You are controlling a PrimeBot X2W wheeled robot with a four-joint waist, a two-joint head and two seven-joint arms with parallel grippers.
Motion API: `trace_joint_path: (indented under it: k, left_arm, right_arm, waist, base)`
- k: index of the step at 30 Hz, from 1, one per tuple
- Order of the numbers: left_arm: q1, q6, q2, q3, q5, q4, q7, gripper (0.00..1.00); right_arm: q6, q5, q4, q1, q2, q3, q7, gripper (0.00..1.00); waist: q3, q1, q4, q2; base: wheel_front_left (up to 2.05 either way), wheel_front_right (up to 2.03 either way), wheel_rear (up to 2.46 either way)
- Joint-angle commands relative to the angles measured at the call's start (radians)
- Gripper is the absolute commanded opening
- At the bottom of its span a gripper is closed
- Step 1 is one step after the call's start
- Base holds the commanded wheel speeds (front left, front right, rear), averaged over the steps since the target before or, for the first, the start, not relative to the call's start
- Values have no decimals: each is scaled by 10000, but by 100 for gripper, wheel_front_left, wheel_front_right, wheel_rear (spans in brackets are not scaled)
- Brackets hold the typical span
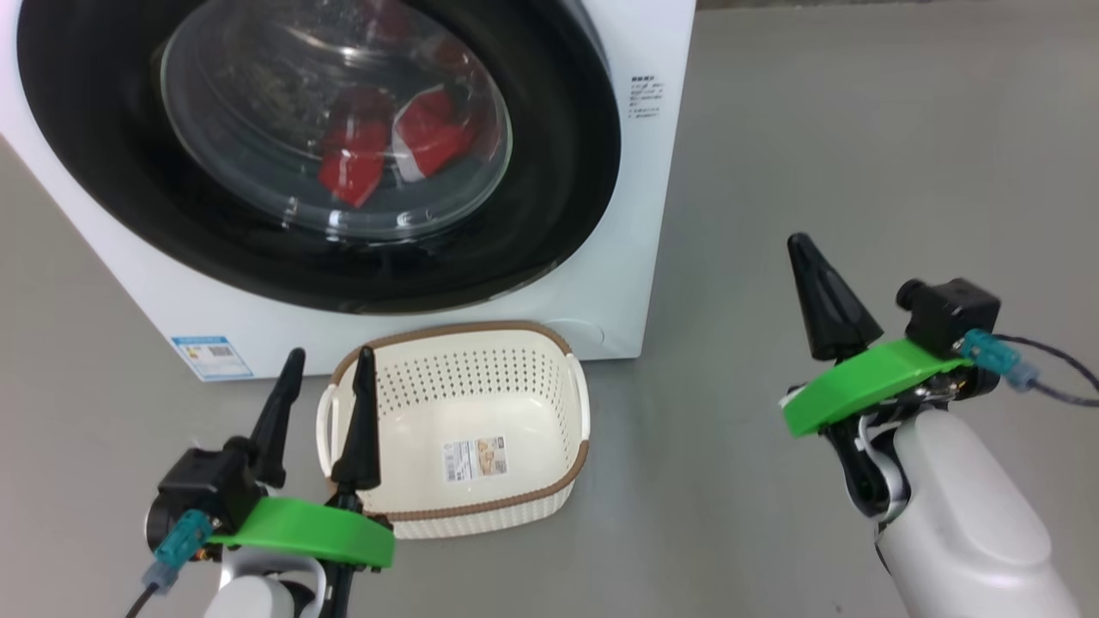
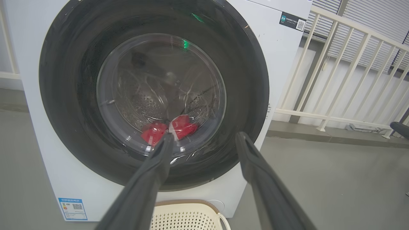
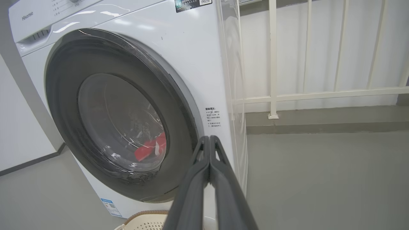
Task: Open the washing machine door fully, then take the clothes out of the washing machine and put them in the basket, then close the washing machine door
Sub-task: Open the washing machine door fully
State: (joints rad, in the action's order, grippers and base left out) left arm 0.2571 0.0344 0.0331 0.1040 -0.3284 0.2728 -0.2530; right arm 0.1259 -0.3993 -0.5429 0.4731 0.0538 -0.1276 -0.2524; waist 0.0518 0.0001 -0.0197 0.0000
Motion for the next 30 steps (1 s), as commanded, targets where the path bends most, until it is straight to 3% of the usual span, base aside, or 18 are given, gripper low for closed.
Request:
trace_joint_path:
  k: [1,11,22,30]
  left_arm:
    - [473,-69,172,-252,-65,-346,-88,100]
    - [754,57,172,-46,-40,-749,-88,100]
    - [956,188,172,183,-23,-1050,-88,100]
    - [1040,172,172,340,25,-1331,-88,100]
  right_arm:
    - [48,-258,176,442,-36,-183,-93,0]
    - [48,-3021,-408,1523,-36,-73,-93,0]
    - [48,-5146,-1177,2599,-36,-310,-89,0]
    - [48,-6984,-1453,3505,-27,-224,641,0]
  waist:
    - [171,0,116,0]
    - [903,0,530,0]
    - [1404,0,1047,0]
    - [1987,0,1309,0]
  base:
    - [0,0,0]
    - [0,0,0]
    - [0,0,0]
    - [0,0,0]
